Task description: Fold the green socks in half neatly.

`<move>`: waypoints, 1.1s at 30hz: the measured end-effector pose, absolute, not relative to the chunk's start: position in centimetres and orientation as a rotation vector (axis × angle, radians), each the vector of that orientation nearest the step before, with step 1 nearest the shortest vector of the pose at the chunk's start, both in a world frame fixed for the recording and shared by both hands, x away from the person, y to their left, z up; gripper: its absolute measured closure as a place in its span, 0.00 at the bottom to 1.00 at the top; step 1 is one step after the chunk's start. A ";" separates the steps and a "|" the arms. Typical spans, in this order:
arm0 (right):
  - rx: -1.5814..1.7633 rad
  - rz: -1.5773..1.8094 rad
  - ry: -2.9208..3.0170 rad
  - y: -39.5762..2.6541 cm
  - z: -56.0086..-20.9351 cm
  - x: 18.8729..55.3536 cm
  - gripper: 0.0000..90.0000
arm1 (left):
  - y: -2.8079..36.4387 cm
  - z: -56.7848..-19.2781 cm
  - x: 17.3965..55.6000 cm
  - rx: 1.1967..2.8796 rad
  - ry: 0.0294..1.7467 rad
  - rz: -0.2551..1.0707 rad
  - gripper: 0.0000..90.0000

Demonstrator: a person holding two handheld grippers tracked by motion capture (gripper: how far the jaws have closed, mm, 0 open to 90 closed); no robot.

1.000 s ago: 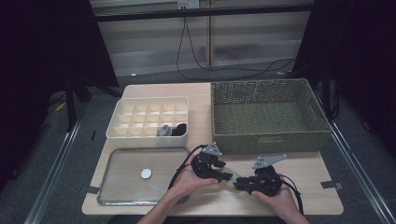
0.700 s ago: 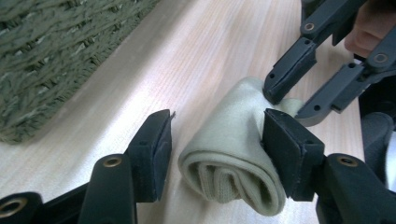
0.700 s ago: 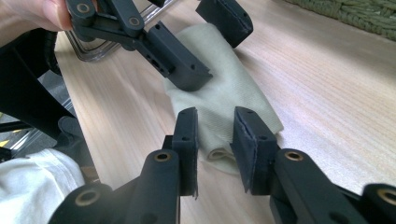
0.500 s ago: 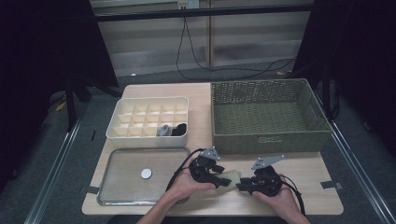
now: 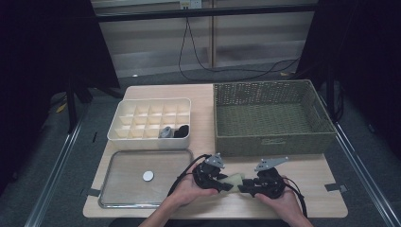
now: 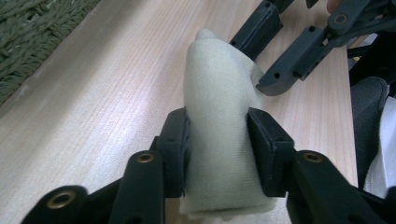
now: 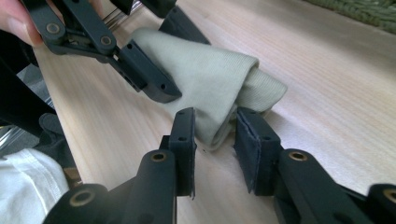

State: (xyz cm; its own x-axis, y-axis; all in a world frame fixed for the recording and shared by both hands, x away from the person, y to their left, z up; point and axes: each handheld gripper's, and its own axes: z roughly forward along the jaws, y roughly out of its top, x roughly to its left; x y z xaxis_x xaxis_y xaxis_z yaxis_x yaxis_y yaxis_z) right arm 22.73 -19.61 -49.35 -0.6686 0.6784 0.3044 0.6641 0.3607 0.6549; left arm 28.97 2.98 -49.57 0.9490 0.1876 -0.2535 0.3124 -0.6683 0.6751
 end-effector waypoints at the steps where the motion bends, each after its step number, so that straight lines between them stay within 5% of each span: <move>1: 1.266 1.229 2.574 -19.7 -49.3 22.8 0.76 | 2.9 -49.6 29.0 2.317 0.348 -0.214 0.70; 33: 1.263 1.370 2.483 -21.1 -48.3 23.2 0.58 | 6.5 -47.3 30.7 2.232 0.477 -0.258 0.75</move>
